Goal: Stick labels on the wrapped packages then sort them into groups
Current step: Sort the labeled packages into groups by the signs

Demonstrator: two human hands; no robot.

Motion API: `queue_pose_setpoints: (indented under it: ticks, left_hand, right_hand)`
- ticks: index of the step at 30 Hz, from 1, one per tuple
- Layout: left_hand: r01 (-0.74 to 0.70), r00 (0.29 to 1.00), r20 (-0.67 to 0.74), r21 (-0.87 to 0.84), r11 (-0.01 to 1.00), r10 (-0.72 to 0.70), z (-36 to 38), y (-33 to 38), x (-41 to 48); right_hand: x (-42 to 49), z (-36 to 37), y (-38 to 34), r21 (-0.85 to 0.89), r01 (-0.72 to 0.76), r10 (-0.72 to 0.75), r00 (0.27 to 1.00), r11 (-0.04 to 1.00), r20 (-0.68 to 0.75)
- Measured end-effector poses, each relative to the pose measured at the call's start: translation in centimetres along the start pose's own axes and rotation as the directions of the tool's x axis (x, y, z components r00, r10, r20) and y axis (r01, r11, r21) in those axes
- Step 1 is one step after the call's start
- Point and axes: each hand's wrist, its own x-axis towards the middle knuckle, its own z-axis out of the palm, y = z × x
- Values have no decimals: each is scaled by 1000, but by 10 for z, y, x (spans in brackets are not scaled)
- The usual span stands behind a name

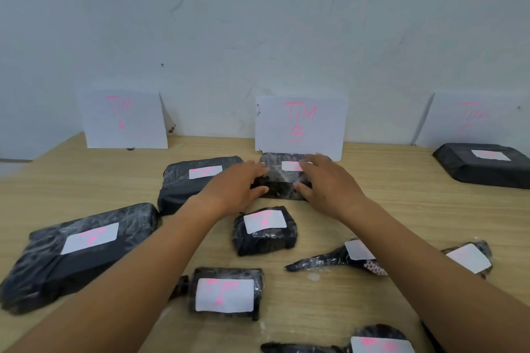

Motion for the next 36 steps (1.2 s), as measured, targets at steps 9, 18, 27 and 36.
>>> queue_pose_setpoints:
  ticks: [9, 18, 27, 36]
  left_hand:
    - [185, 981, -74, 76, 980, -179, -39, -54, -57]
    - [244, 970, -23, 80, 966, -243, -48, -99, -63]
    - [236, 971, 20, 52, 970, -237, -67, -170, -64]
    - [313, 933, -166, -63, 948, -319, -84, -248, -109]
  right_hand:
    - [28, -3, -87, 90, 143, -153, 982, 986, 111]
    - [55, 12, -127, -201, 220, -184, 966, 955, 182]
    - [93, 23, -170, -109, 202, -169, 952, 973, 254]
    - [121, 58, -240, 45, 325, -328, 929, 945, 169]
